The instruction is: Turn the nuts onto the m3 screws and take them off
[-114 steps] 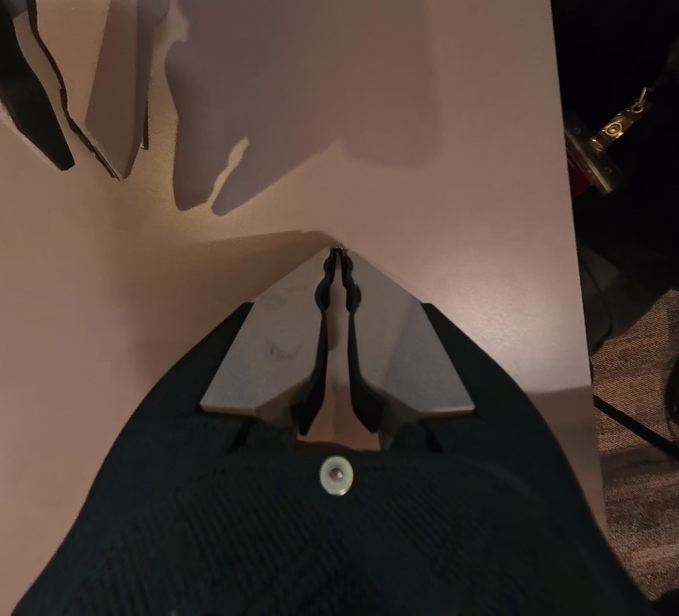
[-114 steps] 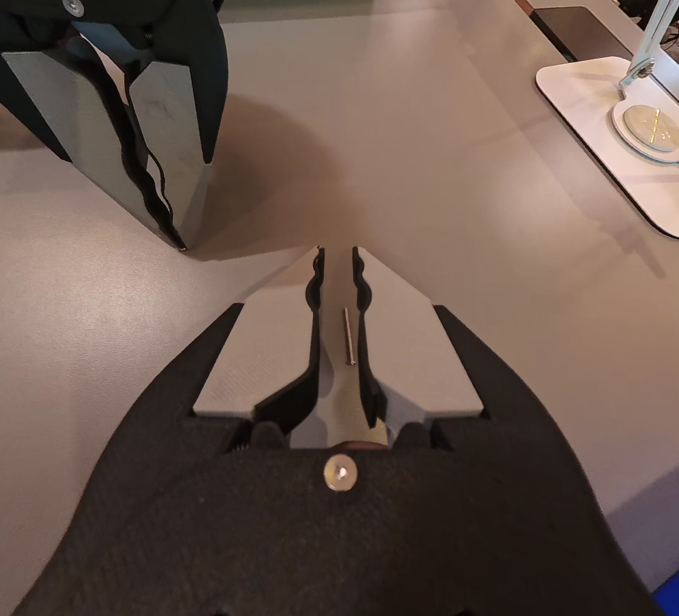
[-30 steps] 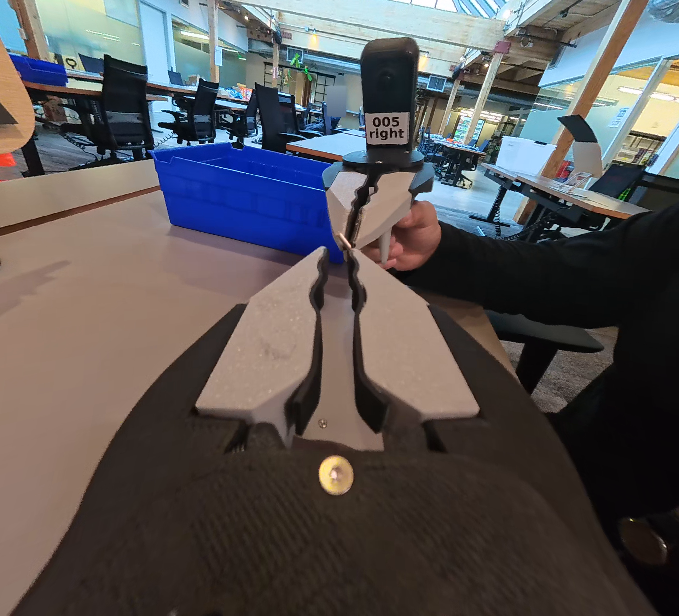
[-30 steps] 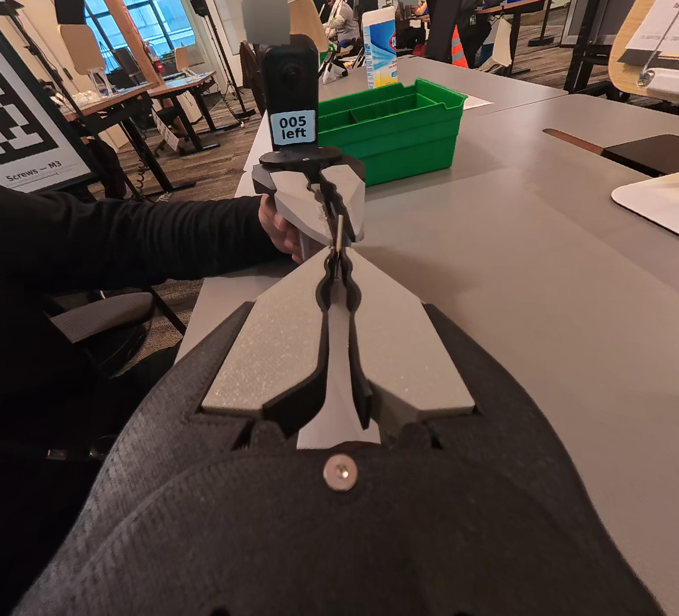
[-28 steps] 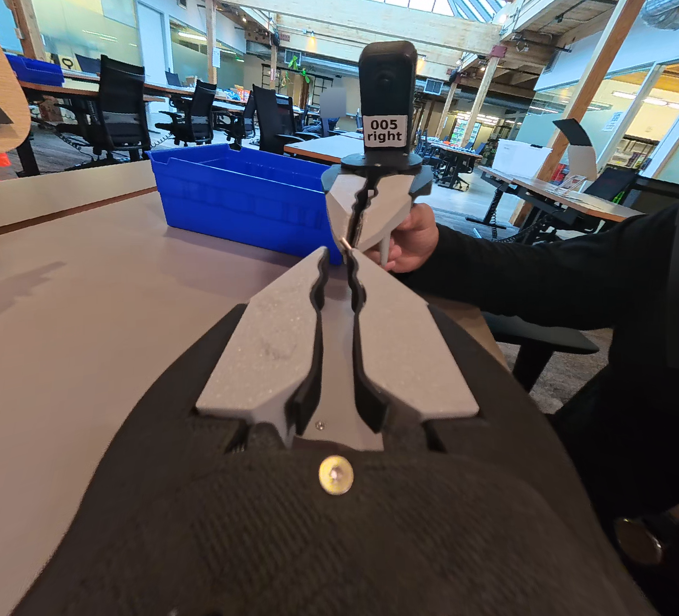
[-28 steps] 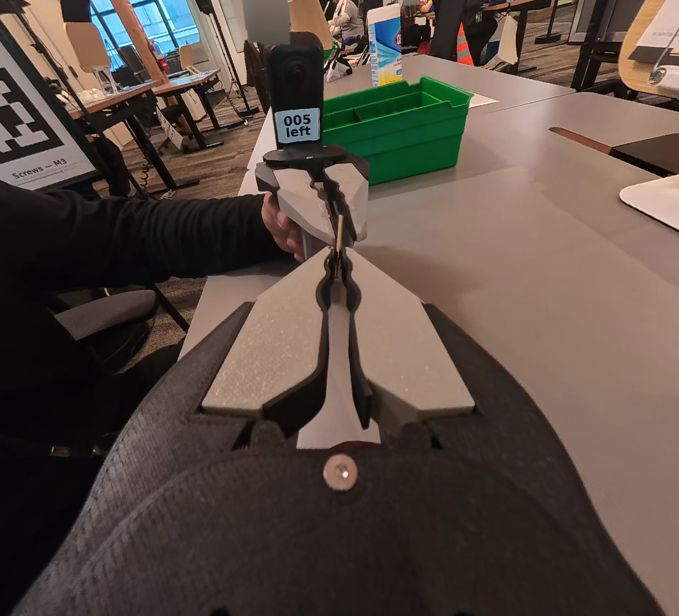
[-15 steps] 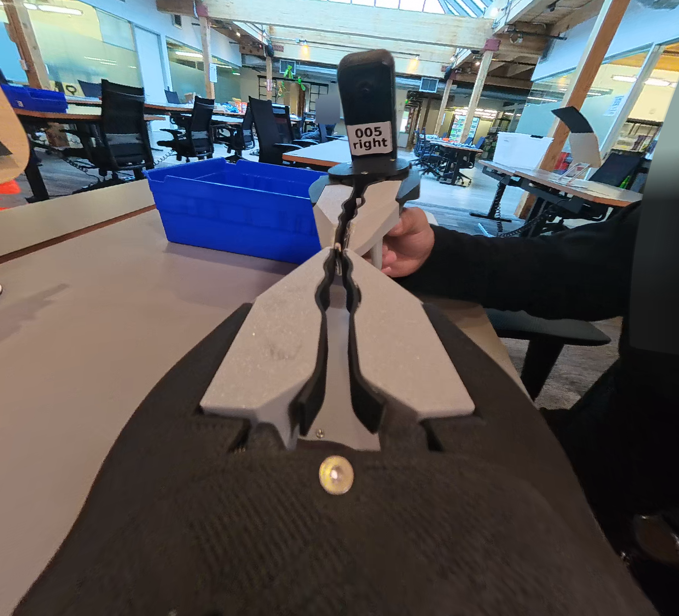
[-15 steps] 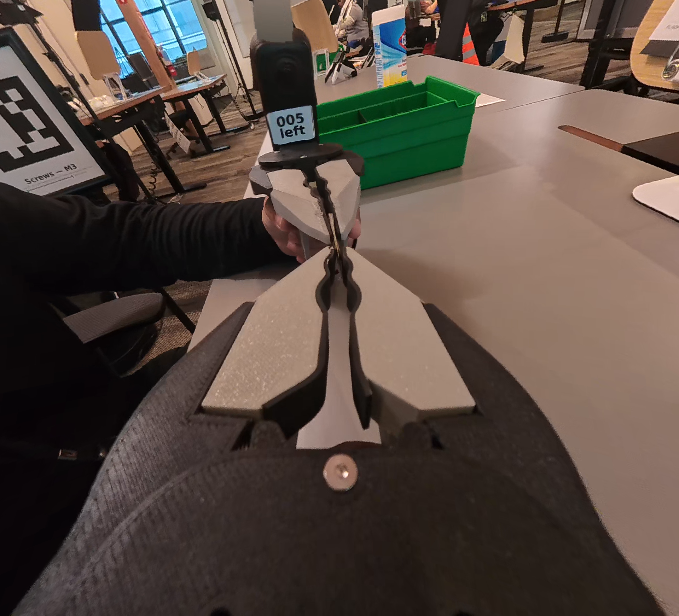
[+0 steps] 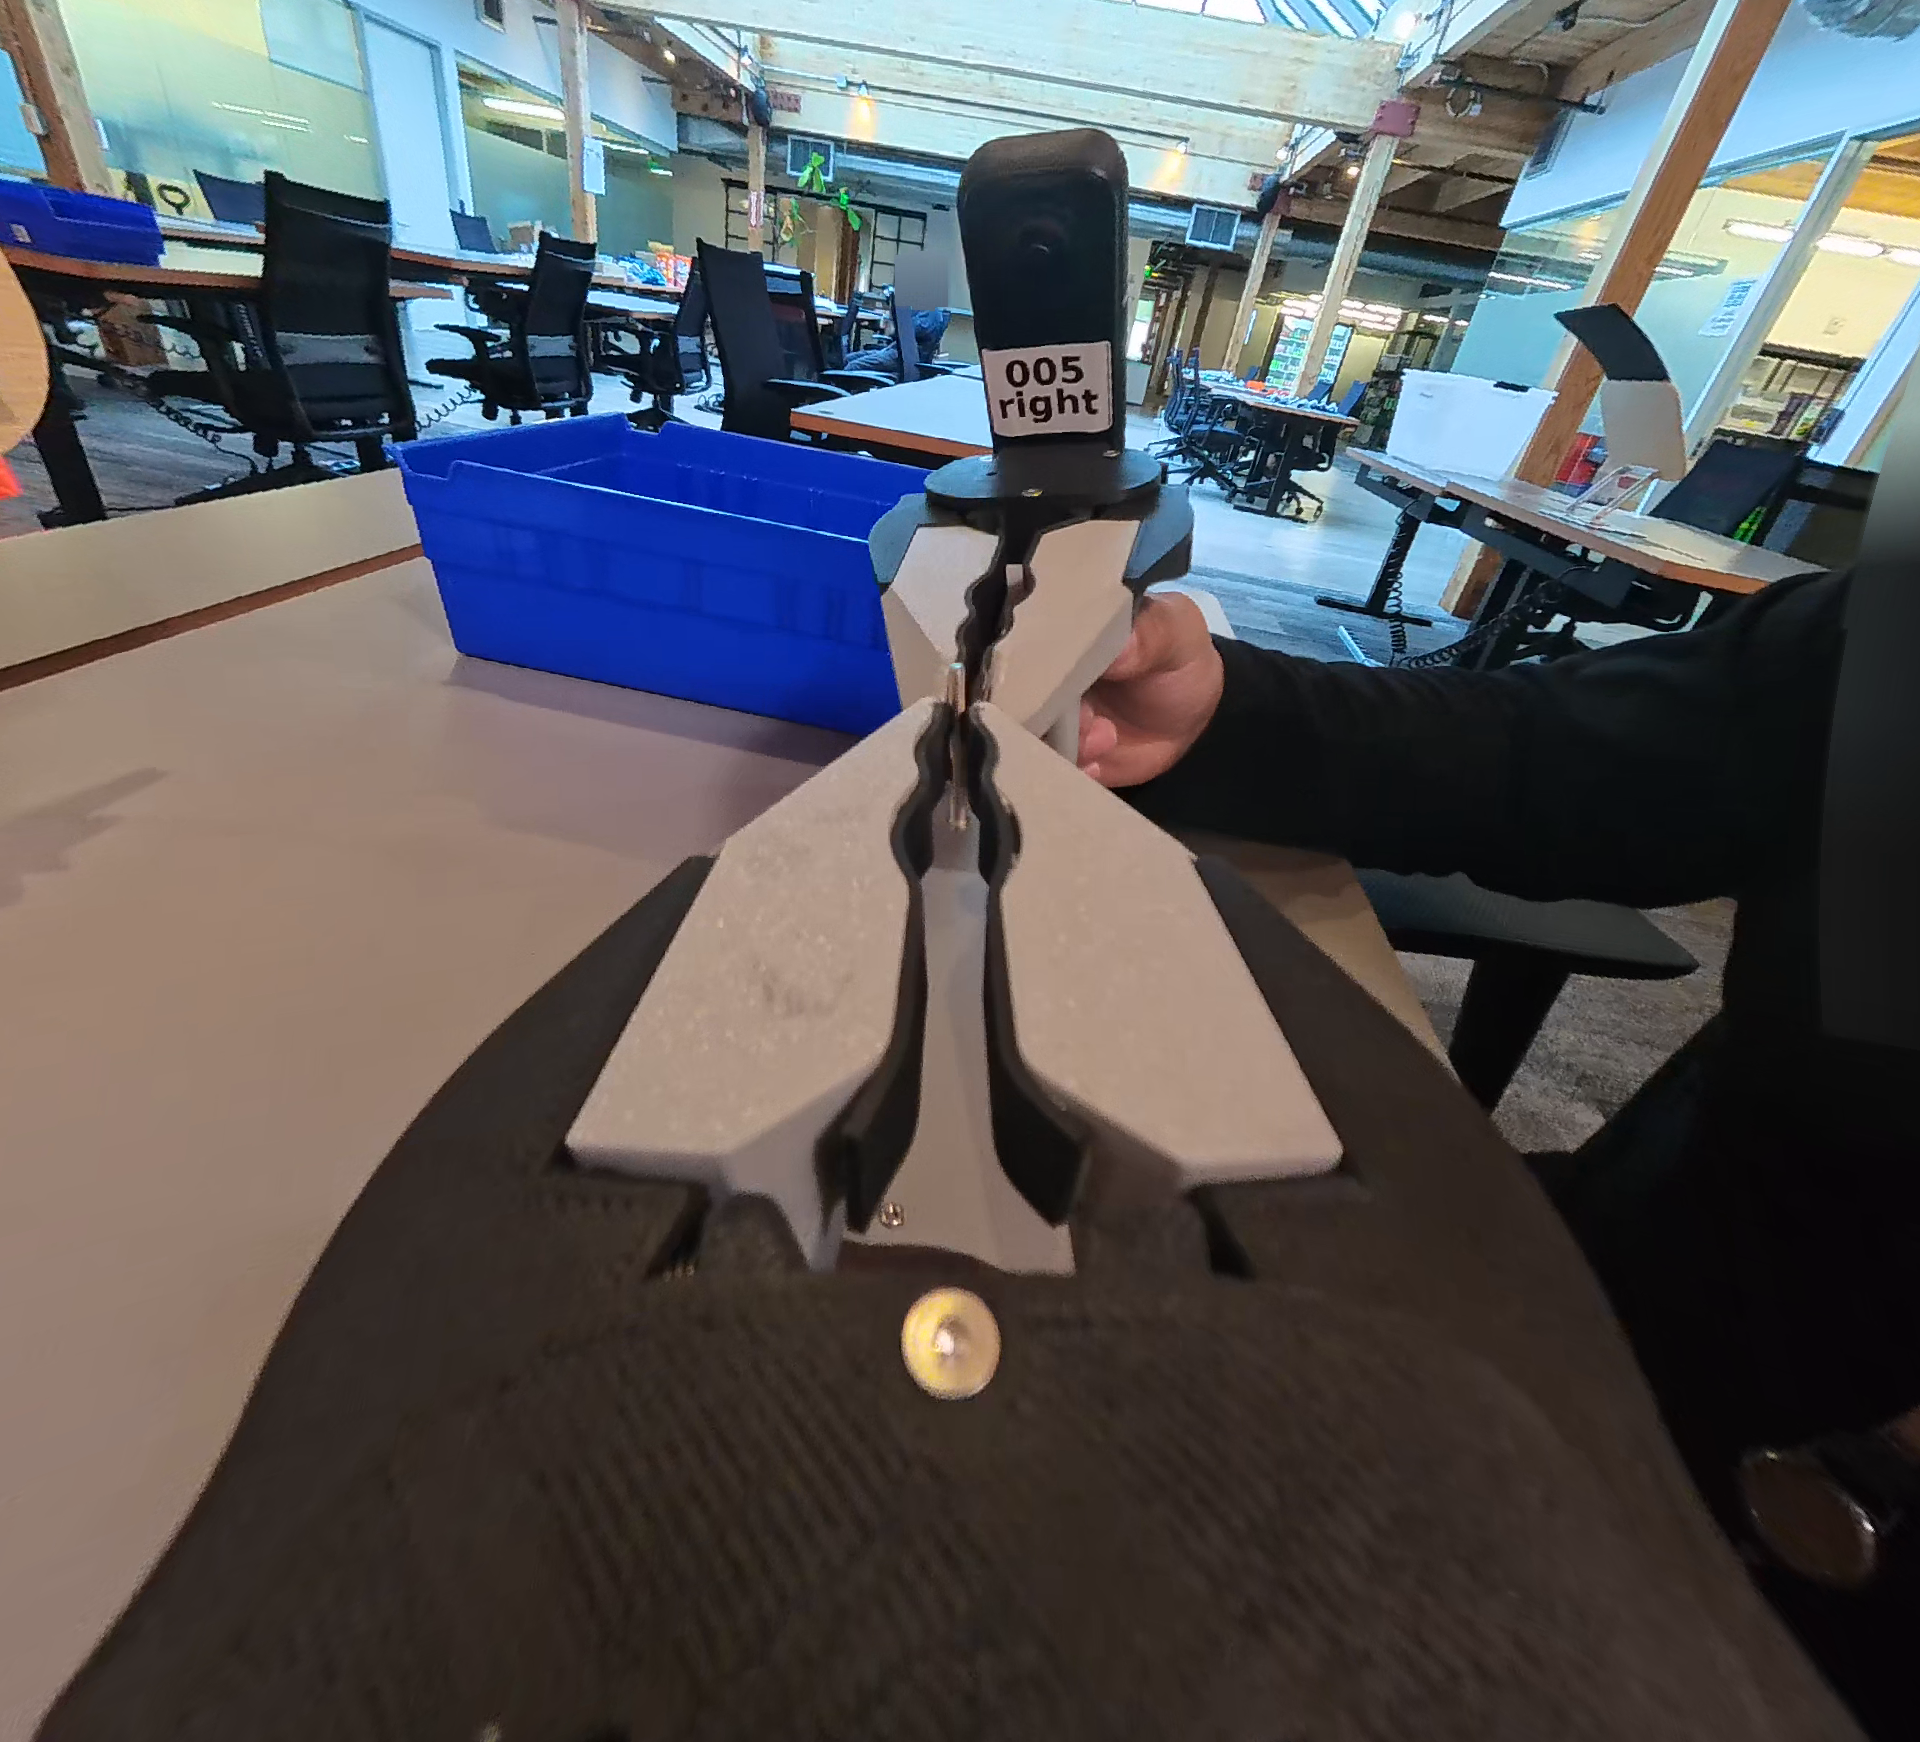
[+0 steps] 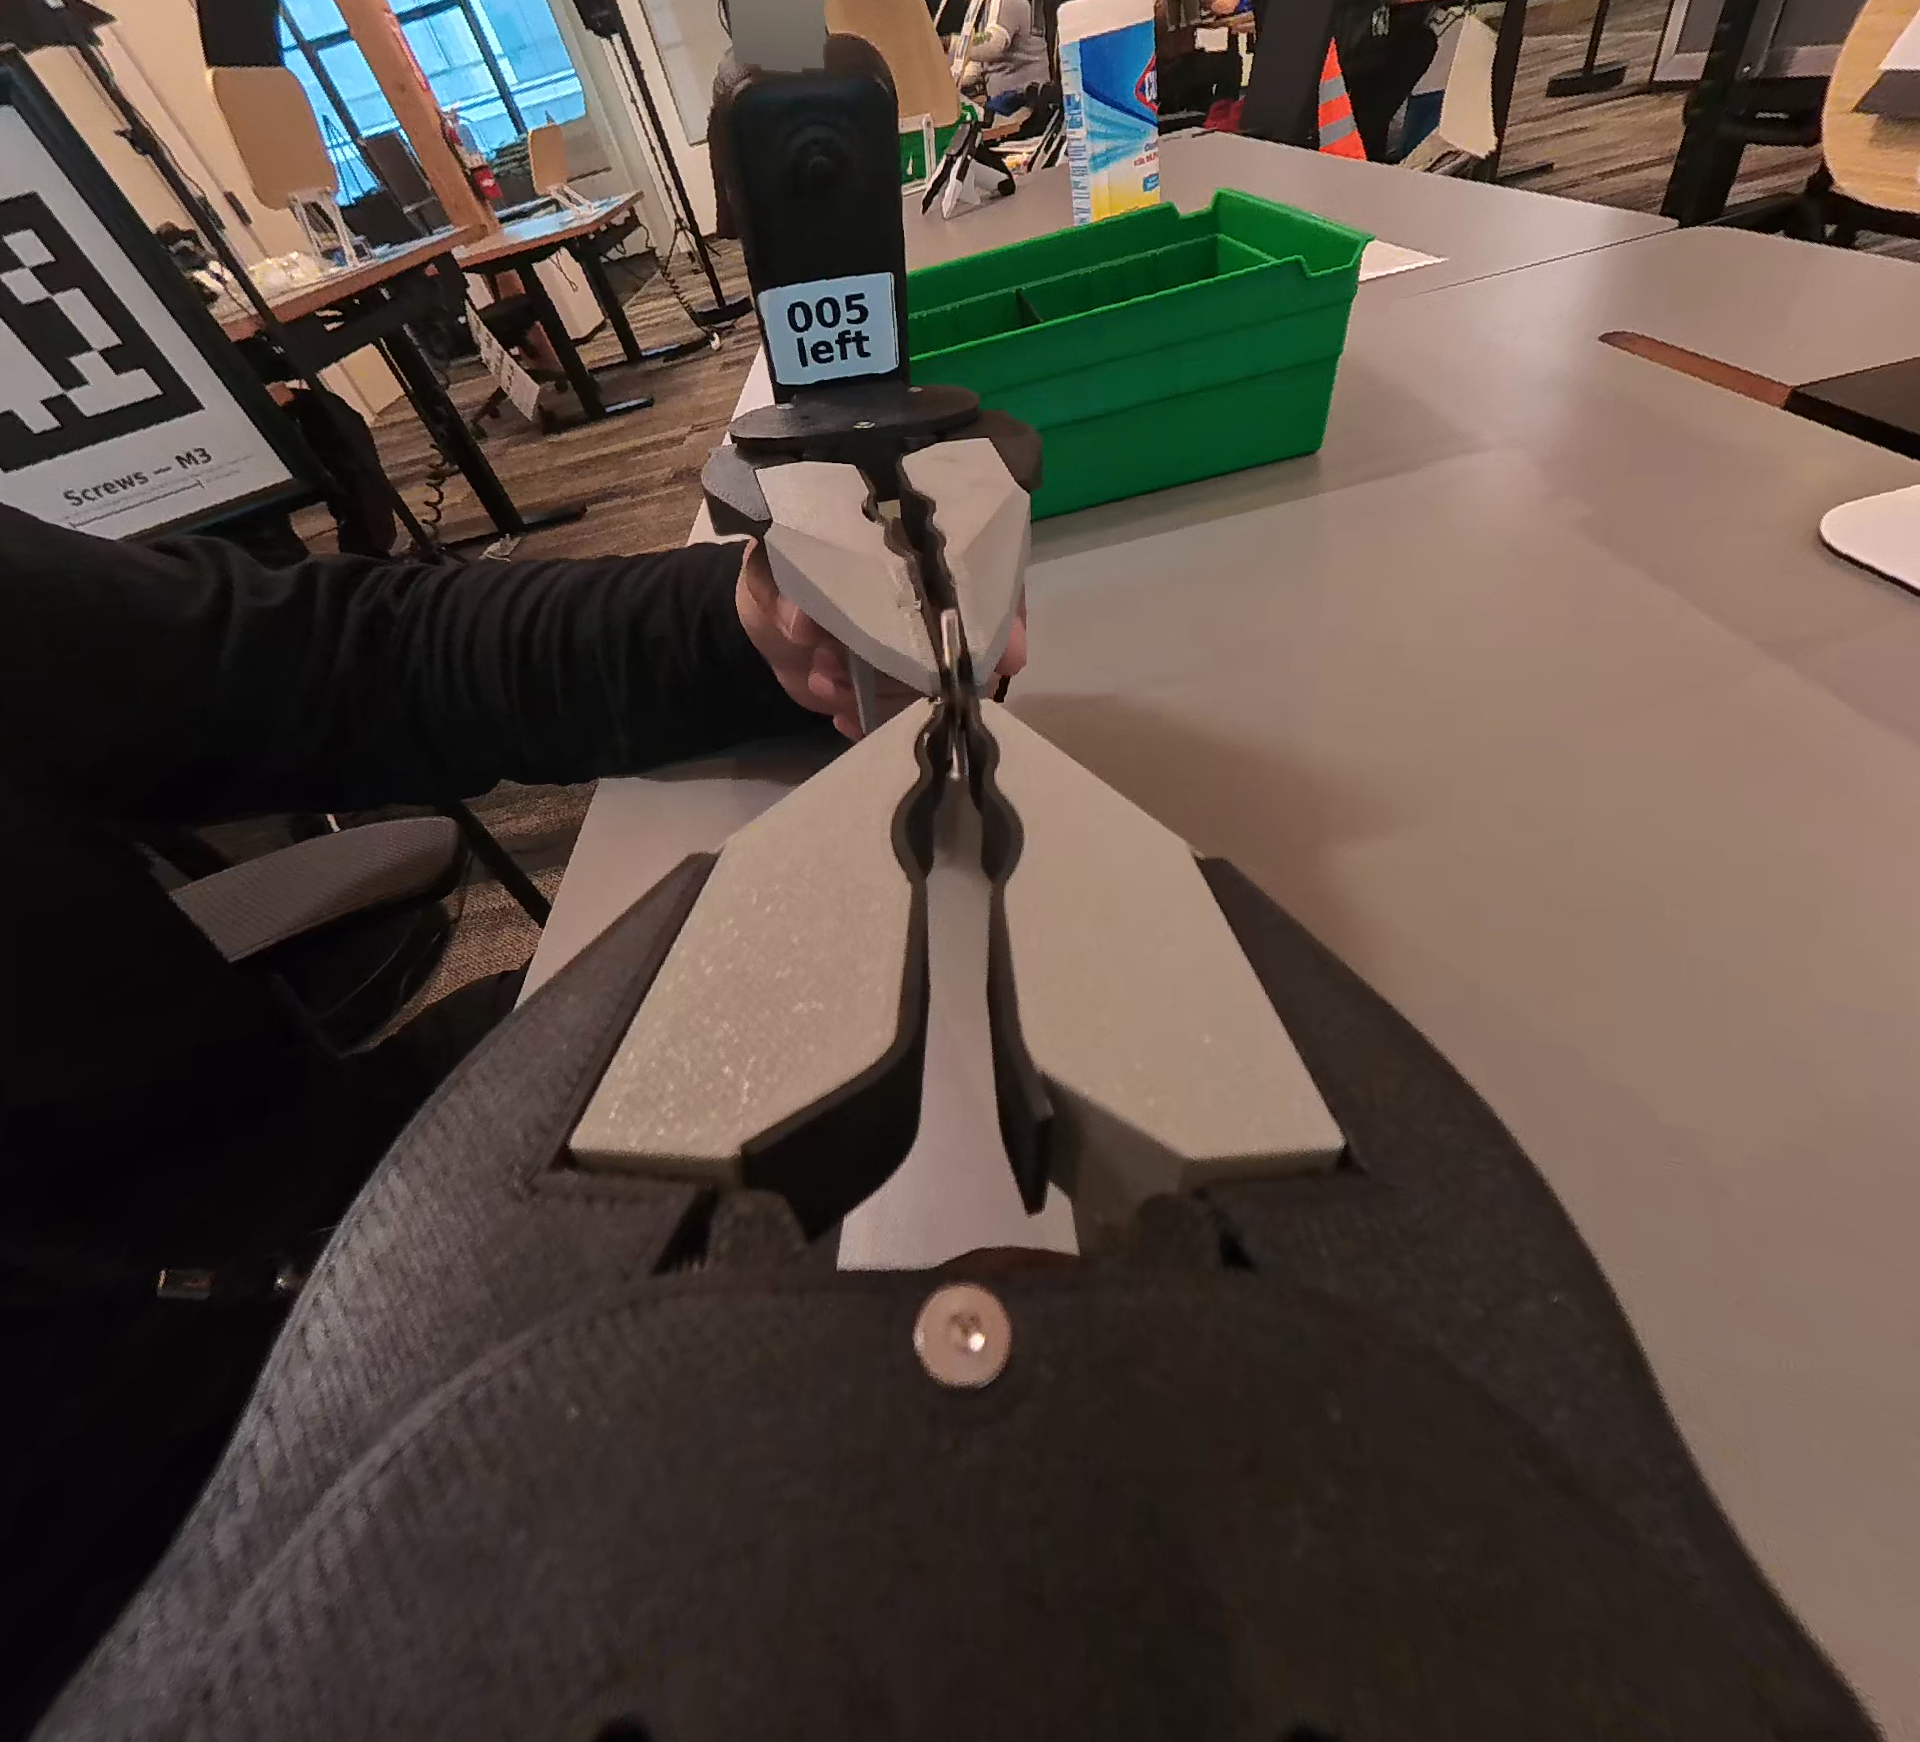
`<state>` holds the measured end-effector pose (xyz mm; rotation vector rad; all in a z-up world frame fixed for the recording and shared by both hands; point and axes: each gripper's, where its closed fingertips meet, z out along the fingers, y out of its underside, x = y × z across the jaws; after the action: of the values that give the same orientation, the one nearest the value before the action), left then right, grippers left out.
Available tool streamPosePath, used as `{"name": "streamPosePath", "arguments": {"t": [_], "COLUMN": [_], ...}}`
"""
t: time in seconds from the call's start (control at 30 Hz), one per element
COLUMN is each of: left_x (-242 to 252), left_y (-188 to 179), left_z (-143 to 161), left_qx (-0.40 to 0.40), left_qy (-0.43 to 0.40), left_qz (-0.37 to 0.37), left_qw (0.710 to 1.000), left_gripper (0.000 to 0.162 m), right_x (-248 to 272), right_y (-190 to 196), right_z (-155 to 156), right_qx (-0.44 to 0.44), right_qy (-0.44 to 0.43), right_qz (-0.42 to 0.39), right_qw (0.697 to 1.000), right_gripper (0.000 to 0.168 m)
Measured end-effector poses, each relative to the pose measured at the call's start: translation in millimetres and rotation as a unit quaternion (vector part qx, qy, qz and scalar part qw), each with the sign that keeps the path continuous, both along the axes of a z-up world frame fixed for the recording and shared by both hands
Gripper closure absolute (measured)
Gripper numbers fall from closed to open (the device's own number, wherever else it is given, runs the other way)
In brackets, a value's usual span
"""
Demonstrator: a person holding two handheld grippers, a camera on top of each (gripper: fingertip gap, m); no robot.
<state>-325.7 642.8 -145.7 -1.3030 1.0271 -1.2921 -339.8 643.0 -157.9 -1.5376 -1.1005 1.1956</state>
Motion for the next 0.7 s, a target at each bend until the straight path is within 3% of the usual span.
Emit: {"name": "streamPosePath", "arguments": {"t": [0.43, 0.7], "left_x": [-2, -4], "left_y": [2, 4], "left_z": [1, 3], "left_qx": [0.004, 0.001], "left_qy": [0.000, -0.006], "left_qz": [0.008, 0.012], "left_qw": [1.000, 1.000], "left_gripper": [0.161, 0.161], "right_x": [1, -3], "right_y": [0, 1], "right_z": [1, -11], "right_qx": [-0.004, -0.008], "right_qy": [0.004, -0.024], "right_qz": [0.003, 0.001], "right_qw": [1.000, 1.000], "right_gripper": [0.166, 0.154]}}
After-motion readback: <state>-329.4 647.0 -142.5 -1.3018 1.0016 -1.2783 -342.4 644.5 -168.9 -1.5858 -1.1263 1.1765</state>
